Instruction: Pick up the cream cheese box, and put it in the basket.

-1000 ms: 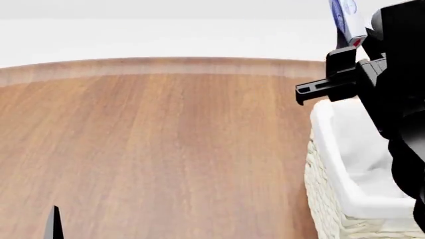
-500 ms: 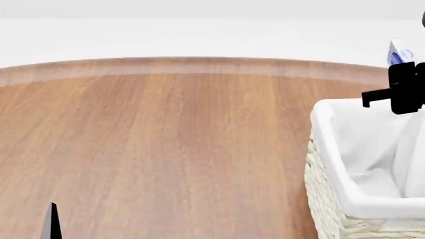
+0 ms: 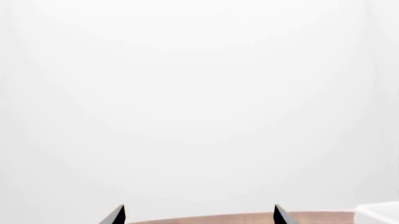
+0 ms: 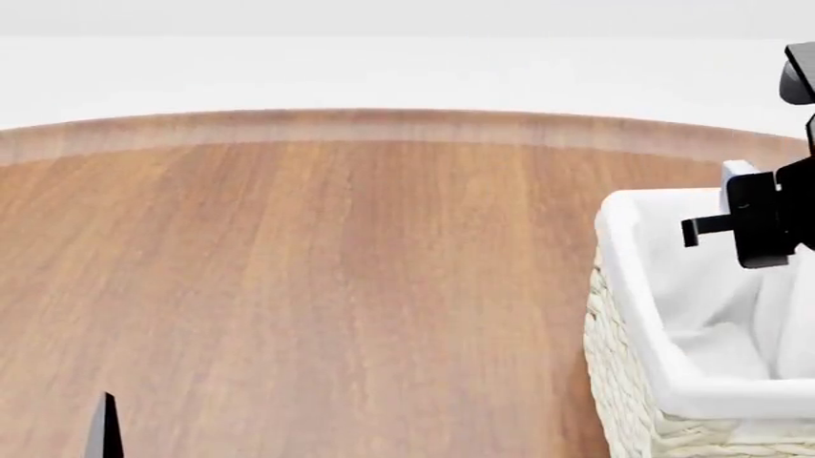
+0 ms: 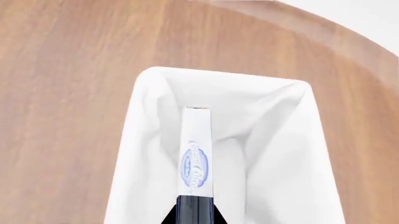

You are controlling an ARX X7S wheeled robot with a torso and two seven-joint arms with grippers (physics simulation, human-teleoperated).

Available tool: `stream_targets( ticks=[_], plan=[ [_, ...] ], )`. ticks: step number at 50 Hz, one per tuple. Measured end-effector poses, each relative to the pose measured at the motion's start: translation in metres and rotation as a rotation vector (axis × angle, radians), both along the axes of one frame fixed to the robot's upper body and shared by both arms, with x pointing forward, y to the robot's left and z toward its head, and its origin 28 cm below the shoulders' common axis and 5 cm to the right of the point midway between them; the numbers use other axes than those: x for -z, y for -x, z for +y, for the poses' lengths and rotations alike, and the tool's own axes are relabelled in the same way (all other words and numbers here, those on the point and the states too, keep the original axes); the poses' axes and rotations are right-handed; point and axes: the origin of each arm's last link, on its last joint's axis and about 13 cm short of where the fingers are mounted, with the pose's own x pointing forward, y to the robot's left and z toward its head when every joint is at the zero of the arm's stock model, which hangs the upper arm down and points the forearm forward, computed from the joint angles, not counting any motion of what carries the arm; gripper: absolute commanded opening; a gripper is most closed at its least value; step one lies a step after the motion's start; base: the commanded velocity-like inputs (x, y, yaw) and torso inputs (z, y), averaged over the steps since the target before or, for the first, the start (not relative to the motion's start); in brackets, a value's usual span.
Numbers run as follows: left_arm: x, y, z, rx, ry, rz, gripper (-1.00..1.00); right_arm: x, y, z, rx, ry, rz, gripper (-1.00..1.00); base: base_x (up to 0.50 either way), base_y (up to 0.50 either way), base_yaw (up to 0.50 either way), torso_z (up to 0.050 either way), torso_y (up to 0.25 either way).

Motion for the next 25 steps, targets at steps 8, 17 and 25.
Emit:
stream_targets(
  ticks=[8,17,25],
  plan=[
    [0.001,0.0,-0.001,0.004,-0.002,0.001,1.0,0.015,-0.003,-0.004,0.026,-0.047,0.025,-1.0,0.0,0.0,0.0,0.0,0.001],
    [0.001,0.0,-0.002,0.007,-0.005,0.002,1.0,0.033,-0.003,-0.008,0.054,-0.074,0.056,-1.0,0.0,0.0,0.0,0.0,0.0],
    [0.002,0.001,-0.002,0.01,-0.008,0.003,1.0,0.048,-0.003,-0.011,0.071,-0.086,0.079,-1.0,0.0,0.0,0.0,0.0,0.0]
  ],
)
